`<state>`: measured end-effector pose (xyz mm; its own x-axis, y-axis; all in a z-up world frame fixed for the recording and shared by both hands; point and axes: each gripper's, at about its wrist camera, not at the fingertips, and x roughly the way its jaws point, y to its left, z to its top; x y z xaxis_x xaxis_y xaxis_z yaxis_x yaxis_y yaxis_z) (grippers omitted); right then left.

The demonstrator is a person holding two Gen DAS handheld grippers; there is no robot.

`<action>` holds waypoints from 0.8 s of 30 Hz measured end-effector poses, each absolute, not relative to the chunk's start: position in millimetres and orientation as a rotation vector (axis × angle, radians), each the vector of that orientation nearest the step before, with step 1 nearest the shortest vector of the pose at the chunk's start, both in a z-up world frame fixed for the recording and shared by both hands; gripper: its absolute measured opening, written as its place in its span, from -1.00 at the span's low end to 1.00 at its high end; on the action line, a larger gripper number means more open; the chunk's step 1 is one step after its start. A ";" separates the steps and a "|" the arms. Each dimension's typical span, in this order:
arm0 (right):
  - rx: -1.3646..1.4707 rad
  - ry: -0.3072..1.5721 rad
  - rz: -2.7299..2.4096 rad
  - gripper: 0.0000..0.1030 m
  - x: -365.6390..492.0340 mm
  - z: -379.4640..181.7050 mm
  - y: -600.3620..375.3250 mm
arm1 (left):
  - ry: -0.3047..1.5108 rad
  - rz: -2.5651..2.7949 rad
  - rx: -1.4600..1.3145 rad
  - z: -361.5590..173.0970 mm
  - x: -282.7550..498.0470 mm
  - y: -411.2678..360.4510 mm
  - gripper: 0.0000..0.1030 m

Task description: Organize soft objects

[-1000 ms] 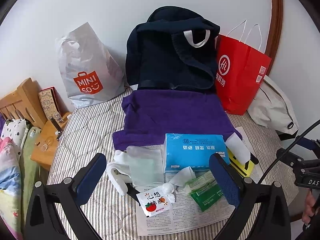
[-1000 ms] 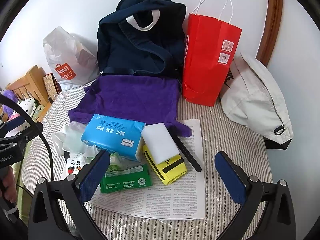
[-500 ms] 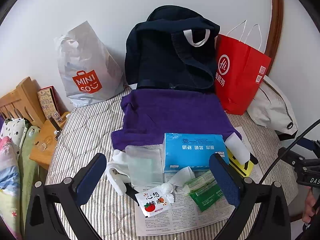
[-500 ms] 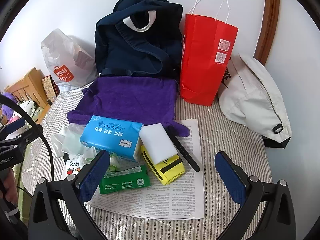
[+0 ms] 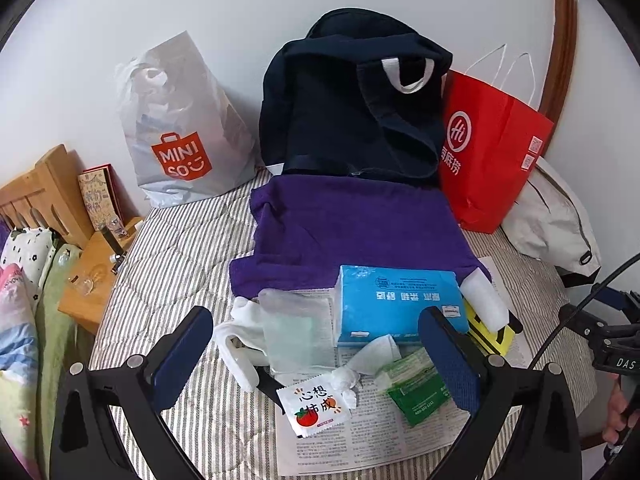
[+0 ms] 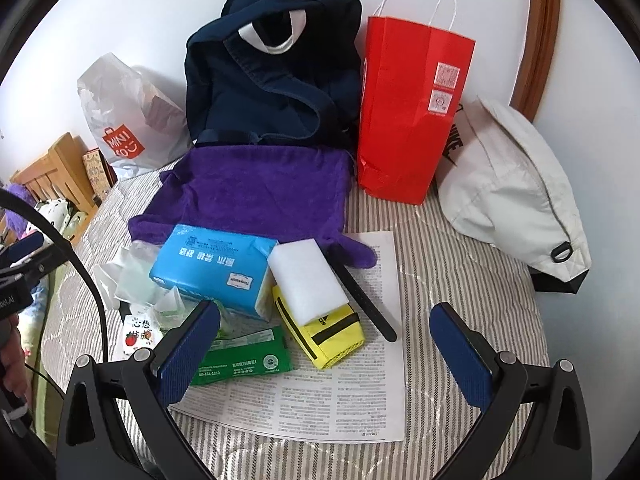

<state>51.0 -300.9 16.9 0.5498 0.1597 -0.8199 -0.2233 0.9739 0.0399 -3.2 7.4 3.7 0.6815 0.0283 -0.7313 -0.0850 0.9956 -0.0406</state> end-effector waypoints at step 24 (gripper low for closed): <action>-0.078 1.047 0.340 0.97 107.9 -73.1 -291.8 | 0.859 0.084 -0.124 -18.0 15.5 38.8 1.00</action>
